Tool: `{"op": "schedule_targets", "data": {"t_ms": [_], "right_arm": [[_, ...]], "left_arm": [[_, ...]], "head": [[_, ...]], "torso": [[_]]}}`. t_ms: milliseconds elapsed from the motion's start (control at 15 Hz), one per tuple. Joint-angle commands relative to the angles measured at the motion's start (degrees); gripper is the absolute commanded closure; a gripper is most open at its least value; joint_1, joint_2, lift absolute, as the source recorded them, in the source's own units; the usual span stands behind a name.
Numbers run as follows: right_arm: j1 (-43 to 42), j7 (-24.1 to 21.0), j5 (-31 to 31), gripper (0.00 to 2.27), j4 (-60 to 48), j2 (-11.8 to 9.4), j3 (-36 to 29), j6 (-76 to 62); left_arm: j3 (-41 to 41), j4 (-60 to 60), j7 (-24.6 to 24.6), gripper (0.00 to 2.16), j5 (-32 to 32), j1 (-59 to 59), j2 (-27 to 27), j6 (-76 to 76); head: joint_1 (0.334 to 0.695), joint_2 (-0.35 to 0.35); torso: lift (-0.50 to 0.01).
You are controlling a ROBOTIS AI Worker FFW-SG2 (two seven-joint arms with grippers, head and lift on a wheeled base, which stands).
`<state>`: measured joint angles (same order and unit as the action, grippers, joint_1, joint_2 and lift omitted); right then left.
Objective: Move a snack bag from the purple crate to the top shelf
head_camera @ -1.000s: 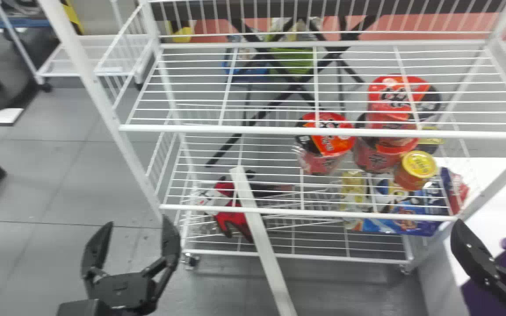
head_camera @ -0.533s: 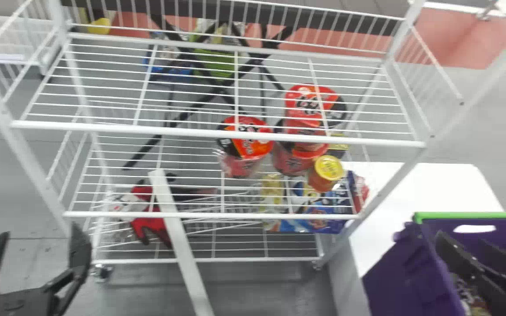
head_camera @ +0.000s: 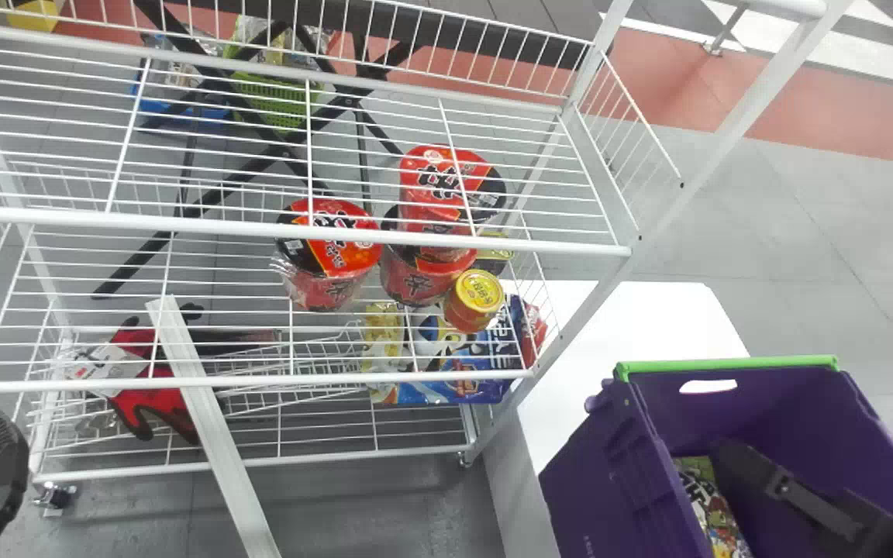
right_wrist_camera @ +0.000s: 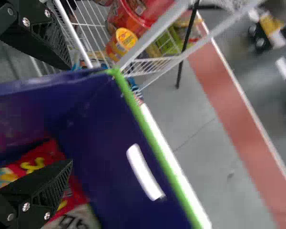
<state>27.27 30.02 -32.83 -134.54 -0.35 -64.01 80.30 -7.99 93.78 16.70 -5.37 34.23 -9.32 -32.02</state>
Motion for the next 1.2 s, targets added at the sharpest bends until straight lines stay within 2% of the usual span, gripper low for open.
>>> {"op": "schedule_targets", "data": {"t_ms": [0, 267, 400, 600, 1133], "right_arm": [[-11.2, 4.3, 7.7, 0.14, 4.5, 0.3, -5.2, 9.8], [-15.8, 3.0, 10.6, 0.15, 15.0, -7.9, -4.6, 9.8], [-17.8, 2.2, 13.7, 0.15, 19.6, -10.2, -4.4, 9.8], [-17.8, -0.7, 16.1, 0.15, 25.7, -11.6, -1.9, 9.8], [-18.0, -1.1, 19.2, 0.15, 43.2, -14.6, 5.2, 9.7]], "left_arm": [[-0.2, 0.2, 0.0, 0.06, 0.0, 0.0, -0.1, 0.7], [-0.9, 0.3, 0.0, 0.06, 0.2, -0.1, -0.2, 1.4], [-1.0, 0.4, -0.1, 0.06, 0.2, -0.1, -0.4, 1.6], [-1.0, 0.5, -0.1, 0.06, 0.2, 0.0, -0.4, 1.9], [-1.2, 0.4, -0.1, 0.06, 0.5, -0.1, -0.4, 2.5]], "head": [[0.695, -0.35], [0.695, -0.35], [0.695, -0.35], [0.695, -0.35], [0.695, -0.35]], "torso": [[-0.454], [-0.454], [-0.454], [-0.454], [-0.454]]}}
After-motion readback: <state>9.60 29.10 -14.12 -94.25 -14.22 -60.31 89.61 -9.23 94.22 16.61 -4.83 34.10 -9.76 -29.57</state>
